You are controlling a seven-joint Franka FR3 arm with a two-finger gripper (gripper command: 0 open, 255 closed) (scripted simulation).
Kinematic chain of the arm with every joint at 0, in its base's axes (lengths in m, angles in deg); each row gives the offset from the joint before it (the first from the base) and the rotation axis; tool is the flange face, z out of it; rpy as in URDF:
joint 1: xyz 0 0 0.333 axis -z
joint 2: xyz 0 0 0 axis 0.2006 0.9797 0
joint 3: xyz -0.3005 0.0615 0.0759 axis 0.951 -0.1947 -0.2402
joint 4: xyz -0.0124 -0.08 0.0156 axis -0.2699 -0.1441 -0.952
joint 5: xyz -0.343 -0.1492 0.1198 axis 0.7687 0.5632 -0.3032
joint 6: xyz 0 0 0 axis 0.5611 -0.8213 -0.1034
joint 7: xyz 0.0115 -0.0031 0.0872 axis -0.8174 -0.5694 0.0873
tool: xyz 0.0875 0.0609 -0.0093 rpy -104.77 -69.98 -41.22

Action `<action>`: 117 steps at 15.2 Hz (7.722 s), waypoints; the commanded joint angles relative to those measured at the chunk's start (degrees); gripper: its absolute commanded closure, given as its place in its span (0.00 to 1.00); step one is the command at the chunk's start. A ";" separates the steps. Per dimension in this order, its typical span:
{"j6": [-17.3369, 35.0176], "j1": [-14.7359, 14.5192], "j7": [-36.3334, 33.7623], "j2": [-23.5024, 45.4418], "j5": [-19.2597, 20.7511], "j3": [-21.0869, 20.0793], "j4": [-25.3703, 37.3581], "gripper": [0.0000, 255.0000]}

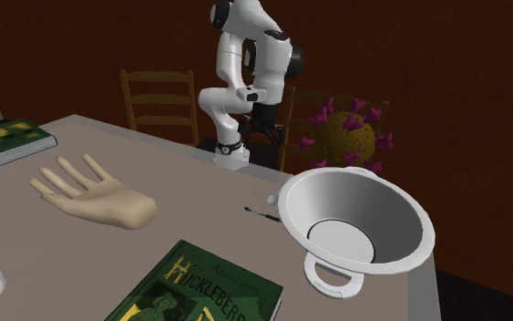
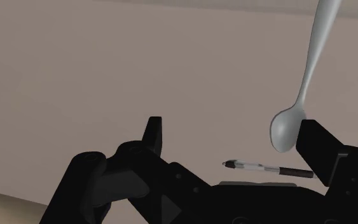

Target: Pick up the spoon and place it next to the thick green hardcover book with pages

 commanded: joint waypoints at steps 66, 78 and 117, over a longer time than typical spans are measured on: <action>-1.47 10.22 -9.77 20.98 13.15 -8.87 19.13 1.00; 1.35 14.79 -6.33 32.98 21.69 -5.34 26.70 1.00; 6.38 14.03 -10.09 35.74 24.45 -5.72 23.25 0.00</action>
